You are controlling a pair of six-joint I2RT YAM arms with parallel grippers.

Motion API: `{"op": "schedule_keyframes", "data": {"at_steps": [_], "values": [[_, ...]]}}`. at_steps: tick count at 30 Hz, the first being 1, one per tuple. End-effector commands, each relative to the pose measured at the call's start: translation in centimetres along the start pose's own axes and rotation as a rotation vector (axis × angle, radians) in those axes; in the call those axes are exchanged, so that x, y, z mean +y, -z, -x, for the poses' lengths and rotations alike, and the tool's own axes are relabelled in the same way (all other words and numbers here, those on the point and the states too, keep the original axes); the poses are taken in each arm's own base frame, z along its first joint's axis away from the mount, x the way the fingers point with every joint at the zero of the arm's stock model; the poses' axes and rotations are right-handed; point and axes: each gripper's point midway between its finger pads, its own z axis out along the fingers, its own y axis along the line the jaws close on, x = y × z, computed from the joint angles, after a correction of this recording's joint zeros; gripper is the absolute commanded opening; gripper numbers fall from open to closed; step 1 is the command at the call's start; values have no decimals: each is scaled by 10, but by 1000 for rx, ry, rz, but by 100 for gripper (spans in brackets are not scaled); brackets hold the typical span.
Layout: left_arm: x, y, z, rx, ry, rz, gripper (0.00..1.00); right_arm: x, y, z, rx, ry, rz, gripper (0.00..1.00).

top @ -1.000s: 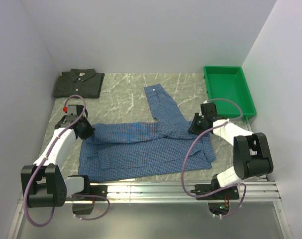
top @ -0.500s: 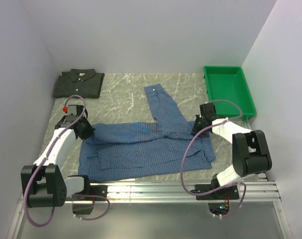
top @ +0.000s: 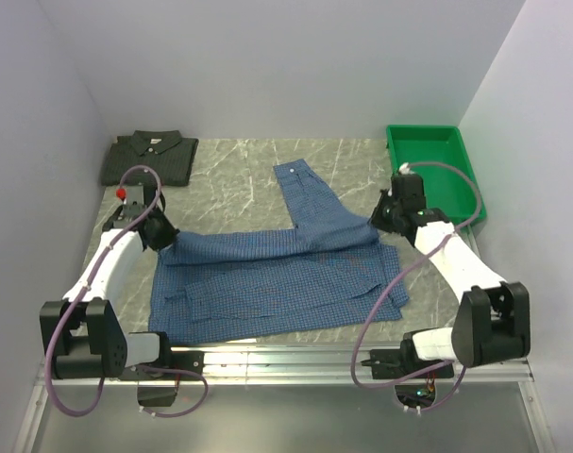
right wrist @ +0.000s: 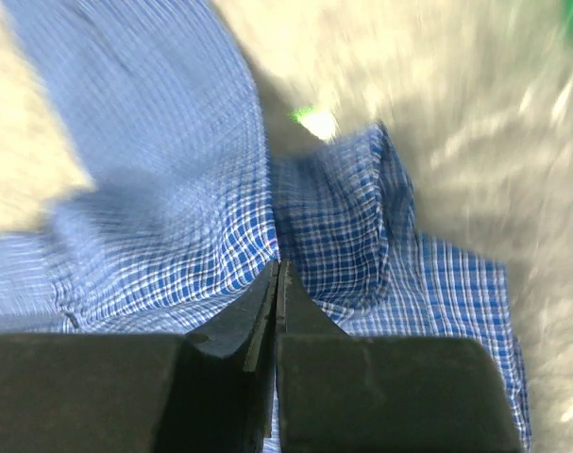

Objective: Fold and stack the long sleeve shirts
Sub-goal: Fold the shirt

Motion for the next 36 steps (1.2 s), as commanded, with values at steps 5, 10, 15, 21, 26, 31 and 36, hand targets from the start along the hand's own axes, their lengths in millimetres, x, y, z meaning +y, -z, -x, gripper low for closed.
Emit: {"op": "schedule_keyframes", "data": {"at_steps": [5, 10, 15, 21, 26, 31, 36], "values": [[-36, 10, 69, -165, 25, -39, 0, 27, 50, 93, -278, 1, 25, 0], [-38, 1, 87, -199, 35, -15, 1, 33, 57, 120, -339, -19, 41, 0], [-41, -8, 93, -214, 48, -29, 0, 41, 56, 130, -367, -33, 91, 0], [-27, -14, 92, -231, 53, 21, 1, 35, 39, 105, -302, -28, 103, 0], [-22, -7, 97, -277, 60, 16, 0, 24, 30, 74, -259, -32, 107, 0], [-33, 10, 105, -340, 67, -66, 0, 22, 30, 55, -234, -39, 135, 0], [-11, 8, 72, -275, 155, -19, 0, 15, 35, 37, -236, -68, 148, 0]]}}
